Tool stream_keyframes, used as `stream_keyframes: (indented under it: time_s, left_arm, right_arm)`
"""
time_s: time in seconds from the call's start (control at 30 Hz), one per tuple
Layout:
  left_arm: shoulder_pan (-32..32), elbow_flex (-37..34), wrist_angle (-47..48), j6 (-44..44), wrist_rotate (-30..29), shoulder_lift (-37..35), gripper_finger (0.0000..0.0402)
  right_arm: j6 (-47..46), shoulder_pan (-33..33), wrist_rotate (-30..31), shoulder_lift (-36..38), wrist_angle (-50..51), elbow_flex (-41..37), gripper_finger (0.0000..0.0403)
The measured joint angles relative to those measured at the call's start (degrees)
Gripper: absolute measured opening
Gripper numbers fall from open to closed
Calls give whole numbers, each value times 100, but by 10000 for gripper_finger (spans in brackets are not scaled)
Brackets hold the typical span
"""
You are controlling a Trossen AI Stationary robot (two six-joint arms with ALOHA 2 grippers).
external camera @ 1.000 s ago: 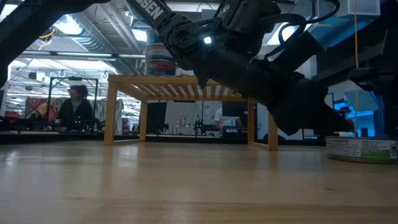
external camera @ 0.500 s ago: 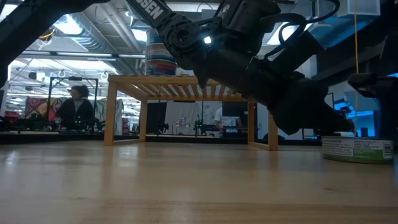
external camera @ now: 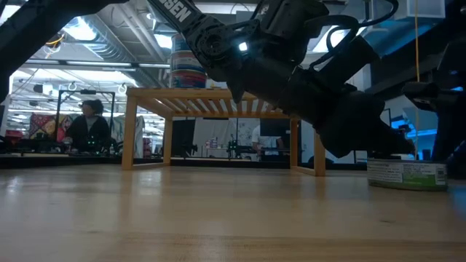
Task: Stack canned seafood by type on shelf
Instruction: Stack the green tuna can on top of the green tuna can on the shelf
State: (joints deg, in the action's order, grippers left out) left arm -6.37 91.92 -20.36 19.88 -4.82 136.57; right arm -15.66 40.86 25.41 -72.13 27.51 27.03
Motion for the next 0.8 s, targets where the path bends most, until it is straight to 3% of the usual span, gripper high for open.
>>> stream_keyframes:
  time_s: [0.27, 0.53, 0.8]
  left_arm:
    - [-22, -2, 1, 0, -2, -33, 225]
    - [-241, -2, 0, 467, -58, -120, 225]
    - [-401, -2, 61, 953, -576, -120, 225]
  right_arm:
    - [112, -2, 103, -12, -357, -14, 6]
    - [94, -4, -17, -29, -488, 170, 2]
    - [53, -2, -87, -36, -480, 431, 2]
